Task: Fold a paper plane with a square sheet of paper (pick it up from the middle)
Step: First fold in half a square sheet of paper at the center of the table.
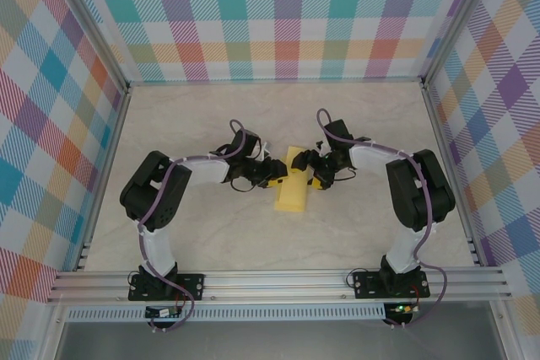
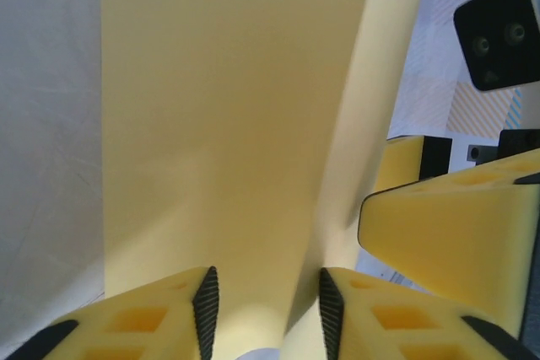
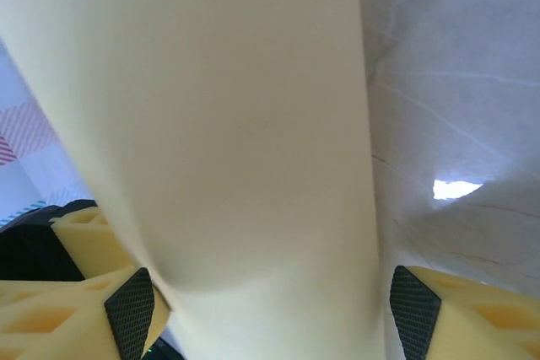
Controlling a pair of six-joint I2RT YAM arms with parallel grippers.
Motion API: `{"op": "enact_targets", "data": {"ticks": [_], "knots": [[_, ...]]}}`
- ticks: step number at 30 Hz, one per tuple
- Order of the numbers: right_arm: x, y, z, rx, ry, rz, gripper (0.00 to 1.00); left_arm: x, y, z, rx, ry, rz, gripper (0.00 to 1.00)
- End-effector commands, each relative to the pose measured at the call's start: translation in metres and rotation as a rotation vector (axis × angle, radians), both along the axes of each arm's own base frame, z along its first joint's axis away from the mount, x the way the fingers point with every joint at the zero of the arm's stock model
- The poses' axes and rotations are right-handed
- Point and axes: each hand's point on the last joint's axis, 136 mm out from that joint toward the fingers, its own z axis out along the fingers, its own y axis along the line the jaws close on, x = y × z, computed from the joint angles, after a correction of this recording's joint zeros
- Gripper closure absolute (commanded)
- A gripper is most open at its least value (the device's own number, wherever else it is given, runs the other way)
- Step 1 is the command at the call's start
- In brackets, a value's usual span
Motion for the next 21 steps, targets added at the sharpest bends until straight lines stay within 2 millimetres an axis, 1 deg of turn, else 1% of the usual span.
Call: {"op": "enact_targets", "data": {"ticks": [1, 6, 10, 13, 16, 18, 21], "knots": [[0.001, 0.002, 0.007, 0.031, -0.007, -0.006, 0.23, 0.000, -0.010, 0.009, -0.034, -0.013, -0.028, 0.68], [-0.003, -0.004, 0.008, 0.002, -0.009, 0.000, 0.23, 0.002, -0.006, 0.006, 0.003, -0.014, -0.016, 0.84], [-0.007, -0.011, 0.014, -0.002, -0.030, -0.013, 0.23, 0.002, 0.000, 0.002, 0.051, -0.018, -0.008, 0.92], [-0.013, -0.016, 0.014, -0.002, -0.031, -0.018, 0.23, 0.003, 0.001, 0.002, 0.060, -0.020, -0.007, 0.94], [-0.018, -0.021, 0.010, -0.014, -0.021, -0.025, 0.25, 0.003, 0.001, 0.002, 0.062, -0.021, -0.005, 0.95], [-0.021, -0.022, 0.006, -0.018, -0.012, -0.028, 0.28, 0.002, 0.002, 0.001, 0.066, -0.017, -0.005, 0.95], [-0.021, -0.024, 0.000, -0.031, -0.003, -0.037, 0.34, 0.001, 0.003, 0.001, 0.066, -0.018, -0.005, 0.95]]}}
